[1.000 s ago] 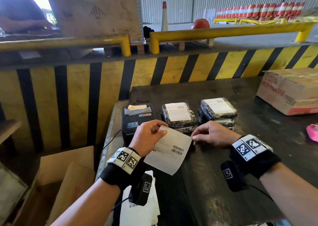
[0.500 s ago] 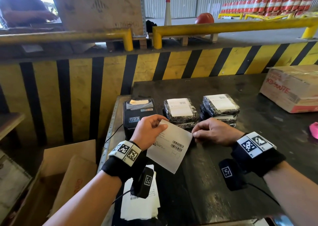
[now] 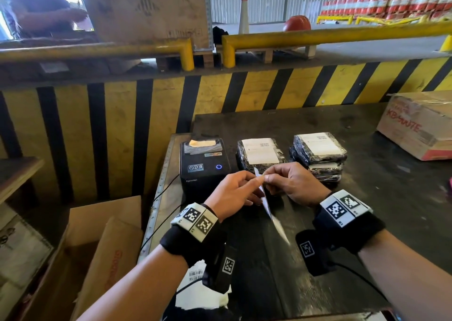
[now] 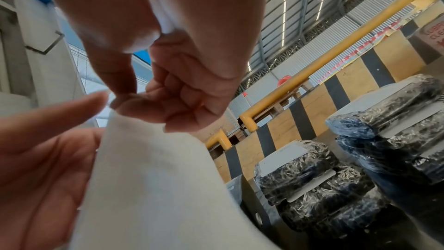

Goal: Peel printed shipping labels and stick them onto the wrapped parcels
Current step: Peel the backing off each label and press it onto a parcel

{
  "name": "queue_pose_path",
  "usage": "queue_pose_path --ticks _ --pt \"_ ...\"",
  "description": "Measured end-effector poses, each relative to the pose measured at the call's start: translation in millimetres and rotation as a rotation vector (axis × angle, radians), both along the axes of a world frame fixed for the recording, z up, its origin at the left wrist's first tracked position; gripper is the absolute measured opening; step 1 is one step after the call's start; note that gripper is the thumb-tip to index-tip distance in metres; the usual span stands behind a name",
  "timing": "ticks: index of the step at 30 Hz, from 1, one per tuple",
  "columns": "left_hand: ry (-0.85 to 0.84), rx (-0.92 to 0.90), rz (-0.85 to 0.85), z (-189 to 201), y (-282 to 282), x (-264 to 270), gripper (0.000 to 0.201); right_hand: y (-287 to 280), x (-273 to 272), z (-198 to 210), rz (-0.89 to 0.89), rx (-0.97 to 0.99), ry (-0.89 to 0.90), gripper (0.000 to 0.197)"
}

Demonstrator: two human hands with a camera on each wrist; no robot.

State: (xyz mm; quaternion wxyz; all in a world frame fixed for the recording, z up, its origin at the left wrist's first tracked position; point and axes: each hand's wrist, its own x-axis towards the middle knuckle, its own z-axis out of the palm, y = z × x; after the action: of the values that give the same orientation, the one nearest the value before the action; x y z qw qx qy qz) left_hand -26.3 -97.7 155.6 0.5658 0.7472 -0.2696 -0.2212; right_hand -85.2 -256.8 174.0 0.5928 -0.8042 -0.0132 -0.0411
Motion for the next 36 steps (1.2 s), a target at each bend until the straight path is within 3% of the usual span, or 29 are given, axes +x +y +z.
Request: queue_pose_path --ticks 11,19,23,25,29,36 --pt "-0.054 -0.027 -0.012 -2 1 0 0.013 -4 -1 -14 0.008 -0.015 0.001 0.009" --pt "-0.157 -0.075 0.078 -11 3 5 0.011 -8 -4 -26 -0.122 0.051 0.05 0.018" --pt "-0.201 -0.074 0.116 -11 5 7 0.013 -4 -4 -24 -0.159 0.088 0.008 0.007" --pt "-0.203 -0.081 0.124 -10 6 7 0.014 0 -2 -23 -0.159 0.101 -0.02 0.017" --pt "-0.2 -0.091 0.138 -10 9 8 0.013 7 3 -22 -0.143 -0.006 -0.039 0.016" --pt "-0.271 -0.009 0.221 -20 22 17 0.014 5 6 -31 -0.207 -0.022 -0.053 0.009"
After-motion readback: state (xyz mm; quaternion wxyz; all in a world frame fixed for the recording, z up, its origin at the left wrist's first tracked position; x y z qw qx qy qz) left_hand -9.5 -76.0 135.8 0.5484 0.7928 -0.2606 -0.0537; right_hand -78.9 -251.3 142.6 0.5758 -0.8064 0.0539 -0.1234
